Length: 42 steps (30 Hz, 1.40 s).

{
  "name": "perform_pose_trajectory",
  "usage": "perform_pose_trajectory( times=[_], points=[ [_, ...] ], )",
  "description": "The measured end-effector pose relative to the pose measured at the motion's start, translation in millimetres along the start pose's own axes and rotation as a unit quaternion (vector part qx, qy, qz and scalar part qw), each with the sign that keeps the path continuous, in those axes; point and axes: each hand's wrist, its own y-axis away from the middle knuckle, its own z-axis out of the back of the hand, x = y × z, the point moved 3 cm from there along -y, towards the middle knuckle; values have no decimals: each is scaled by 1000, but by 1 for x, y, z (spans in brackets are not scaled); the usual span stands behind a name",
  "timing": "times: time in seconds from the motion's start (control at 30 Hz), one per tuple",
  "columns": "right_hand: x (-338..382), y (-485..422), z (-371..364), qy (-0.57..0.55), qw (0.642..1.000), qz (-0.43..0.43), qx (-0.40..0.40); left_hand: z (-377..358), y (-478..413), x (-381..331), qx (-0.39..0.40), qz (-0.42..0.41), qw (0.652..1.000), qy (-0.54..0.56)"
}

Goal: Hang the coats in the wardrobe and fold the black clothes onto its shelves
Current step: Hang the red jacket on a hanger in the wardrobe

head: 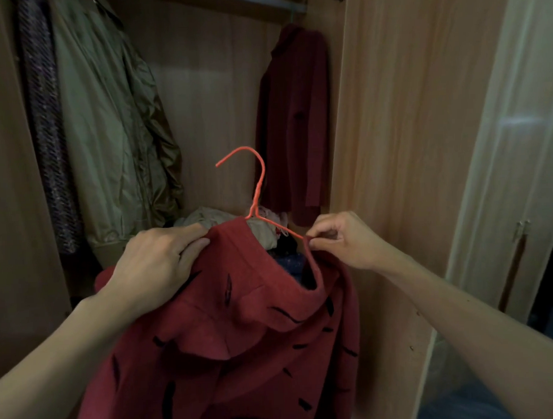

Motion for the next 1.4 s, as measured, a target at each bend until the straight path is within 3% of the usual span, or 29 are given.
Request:
perform_pose_trajectory(
  times=[0.43, 0.57, 0.7, 0.83, 0.93, 1.03, 1.1, 1.2, 1.33, 1.4],
  points=[
    [13, -10, 5, -159, 981, 8, -111, -10, 11, 0, -12, 22, 997, 70],
    [18, -17, 22, -247, 951, -31, -182, -13, 11, 1, 23, -3, 999, 31],
    [20, -18, 53, -262, 937, -31, -229, -12, 22, 12, 10, 36, 999, 18],
    [32, -28, 29, -215, 948, -27, -234, -16, 14, -15, -17, 42, 999, 29],
    [31, -36, -5, -174, 962, -39, -205, -19, 10, -29, -46, 48, 993, 100],
    [30, -36, -26, -147, 983, -55, -100, -22, 17, -30, -76, 72, 985, 136],
    [35, -36, -28, -67, 995, -65, -28, -24, 22, -27, -89, 95, 981, 141],
    [41, -29, -25, 12, 997, -80, 13, -24, 27, -21, -109, 124, 976, 145],
    [48, -16, -20, -47, 996, -79, 13, -24, 28, -14, -107, 139, 976, 127],
    [54, -9, -9, -125, 986, -89, 60, -22, 27, -10, -101, 139, 977, 123]
  ],
)
